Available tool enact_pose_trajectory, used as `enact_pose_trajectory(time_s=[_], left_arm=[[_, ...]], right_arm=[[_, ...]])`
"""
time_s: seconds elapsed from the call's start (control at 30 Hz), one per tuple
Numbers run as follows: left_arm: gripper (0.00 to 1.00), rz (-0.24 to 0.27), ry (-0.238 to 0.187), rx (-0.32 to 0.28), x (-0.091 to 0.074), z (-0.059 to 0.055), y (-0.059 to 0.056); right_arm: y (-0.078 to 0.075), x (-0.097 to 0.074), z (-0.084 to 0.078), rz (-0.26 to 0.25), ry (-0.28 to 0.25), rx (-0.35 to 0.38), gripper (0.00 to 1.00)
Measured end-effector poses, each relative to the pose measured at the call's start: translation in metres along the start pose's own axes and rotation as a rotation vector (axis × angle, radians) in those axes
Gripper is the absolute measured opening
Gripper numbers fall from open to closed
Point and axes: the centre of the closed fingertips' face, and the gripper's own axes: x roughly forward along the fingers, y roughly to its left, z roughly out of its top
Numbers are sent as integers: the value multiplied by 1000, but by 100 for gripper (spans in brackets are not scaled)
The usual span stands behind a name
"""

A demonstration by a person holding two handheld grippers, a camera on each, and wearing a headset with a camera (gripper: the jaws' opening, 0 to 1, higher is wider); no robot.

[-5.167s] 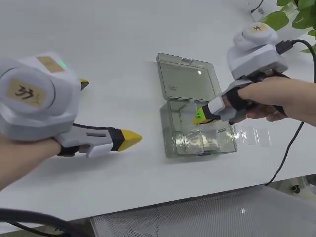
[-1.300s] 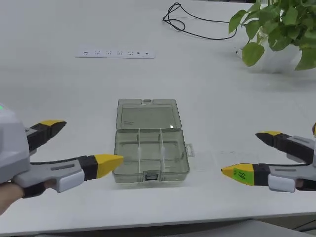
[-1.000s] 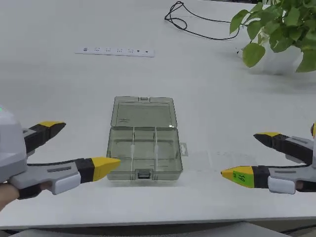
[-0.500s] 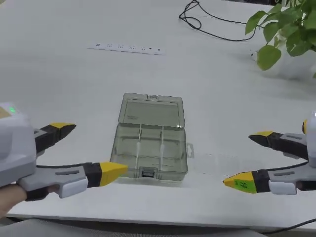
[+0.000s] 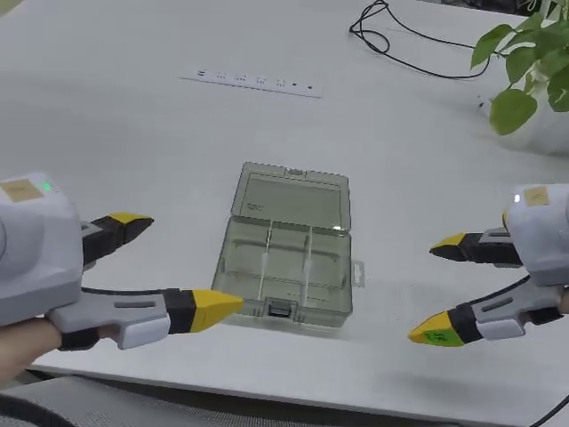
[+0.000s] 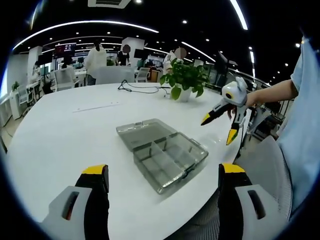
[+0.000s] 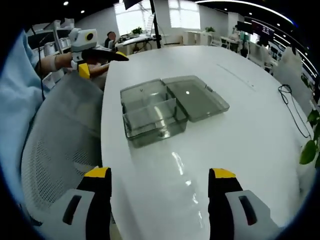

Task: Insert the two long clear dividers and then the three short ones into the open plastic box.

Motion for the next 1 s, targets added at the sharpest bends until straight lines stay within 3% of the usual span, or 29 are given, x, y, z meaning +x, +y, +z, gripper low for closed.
enact_pose_trajectory(time_s=[0.1, 0.3, 0.4, 0.73, 1.0], left_arm=[[92, -2, 6, 1, -1, -3, -2], [92, -10, 18, 6, -1, -7, -5], [92, -15, 26, 10, 0, -8, -5], [92, -19, 39, 8, 2, -11, -4], [92, -20, 43, 4, 3, -12, -3]], right_arm=[[-1, 7, -2, 23, 58, -62, 77], [-4, 19, -3, 53, 106, -92, 69], [-13, 26, -15, 64, 165, -133, 64], [-30, 43, -24, 86, 225, -176, 54], [-19, 49, -24, 106, 267, -210, 47]])
